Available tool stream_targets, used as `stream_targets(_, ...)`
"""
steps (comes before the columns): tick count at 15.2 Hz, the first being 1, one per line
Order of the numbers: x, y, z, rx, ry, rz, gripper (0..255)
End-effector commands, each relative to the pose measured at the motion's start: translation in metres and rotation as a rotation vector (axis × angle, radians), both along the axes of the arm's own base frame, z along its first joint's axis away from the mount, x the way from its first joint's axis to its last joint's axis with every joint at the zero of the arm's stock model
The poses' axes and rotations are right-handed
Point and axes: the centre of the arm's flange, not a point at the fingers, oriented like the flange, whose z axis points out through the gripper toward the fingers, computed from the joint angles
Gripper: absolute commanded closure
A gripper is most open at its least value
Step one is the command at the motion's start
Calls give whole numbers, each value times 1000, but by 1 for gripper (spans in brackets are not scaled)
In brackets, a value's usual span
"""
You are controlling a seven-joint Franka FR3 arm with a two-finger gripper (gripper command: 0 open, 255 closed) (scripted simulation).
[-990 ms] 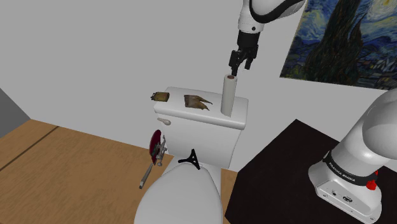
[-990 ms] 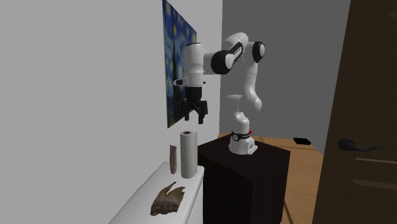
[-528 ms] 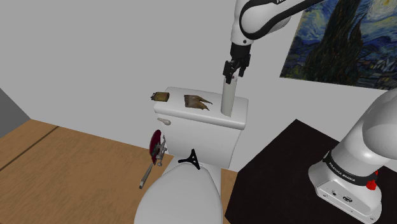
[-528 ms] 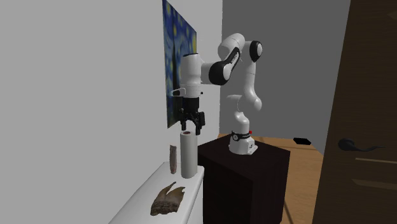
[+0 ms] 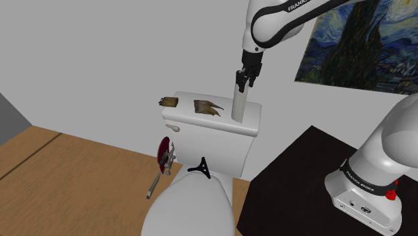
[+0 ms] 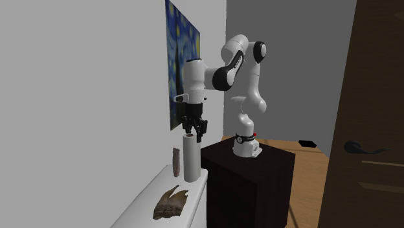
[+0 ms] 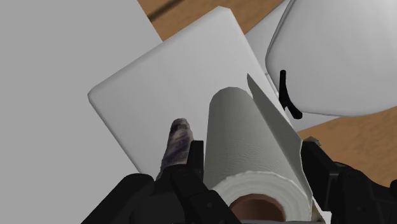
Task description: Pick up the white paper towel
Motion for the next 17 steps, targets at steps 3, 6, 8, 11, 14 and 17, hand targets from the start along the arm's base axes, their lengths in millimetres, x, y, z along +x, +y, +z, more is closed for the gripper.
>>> stream_targets(3,0,-1,-2,0,3,0,255)
stream_targets(6,0,0,-1,0,3,0,255)
stream_targets(8,0,0,10,0,3,0,255)
stream_targets(11,0,0,25,0,3,0,255)
stream_targets(14,0,0,41,0,3,0,255)
stream_targets(17,0,0,57,0,3,0,255)
